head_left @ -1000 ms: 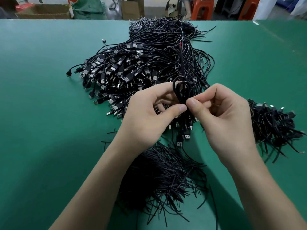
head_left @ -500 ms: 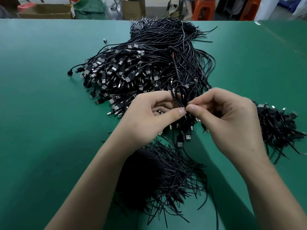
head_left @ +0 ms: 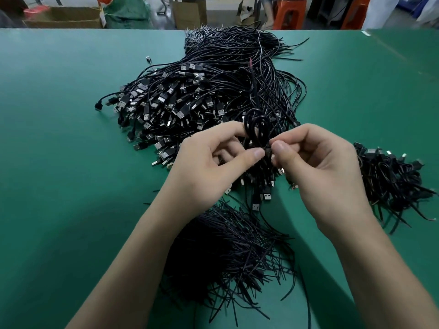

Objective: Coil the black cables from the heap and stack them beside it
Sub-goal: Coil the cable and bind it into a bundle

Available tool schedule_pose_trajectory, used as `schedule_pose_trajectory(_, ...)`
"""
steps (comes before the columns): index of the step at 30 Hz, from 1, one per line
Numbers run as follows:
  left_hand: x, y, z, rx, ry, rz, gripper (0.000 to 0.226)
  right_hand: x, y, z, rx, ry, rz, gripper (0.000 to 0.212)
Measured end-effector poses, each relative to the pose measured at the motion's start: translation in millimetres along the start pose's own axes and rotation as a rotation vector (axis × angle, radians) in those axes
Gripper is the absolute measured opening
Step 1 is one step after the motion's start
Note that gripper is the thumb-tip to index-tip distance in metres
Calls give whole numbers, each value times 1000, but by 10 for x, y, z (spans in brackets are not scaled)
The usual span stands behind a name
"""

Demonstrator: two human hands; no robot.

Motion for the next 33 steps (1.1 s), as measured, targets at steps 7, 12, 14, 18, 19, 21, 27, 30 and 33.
schedule_pose_trajectory(7,-13,-37,-43,203,-42,278,45,-10,-18,55,260,85,87,13)
schedule_pose_trajectory(12,15,-130,-136,444,-119,505,38,5,-169,89,462,69,351,11)
schedule_pose_trajectory(14,22,-137,-158,539,-123,549,28,17,-170,53,492,39,401,8)
schedule_pose_trajectory(18,27,-144,-202,669,-96,577,27,2,-169,85,464,55,400,9)
schedule_pose_trajectory(19,28,-144,-213,686,-94,573,36,-3,-177,103,427,57,378,10)
schedule_pose_trajectory(21,18,-133,-223,683,-79,555,54,-8,-181,120,314,33,302,11)
schedule_pose_trajectory(27,7,-59,-154,319,-9,234,37,-35,-105,74,4,-19,18,13)
schedule_pose_trajectory(30,21,-19,-142,206,65,139,27,-28,-66,61,-122,-6,-150,12)
schedule_pose_trajectory(33,23,-19,-154,82,151,61,28,-29,-30,82,-131,-4,-230,8)
Point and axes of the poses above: each hand's wrist, its own x-axis away from the middle knuckle, its own z-axis out of the back of the hand, y = z × x, the point moved 2 cm from there along -x, towards the middle knuckle, and after that the axes turned 12 degrees about y, right-handed, at the moved point
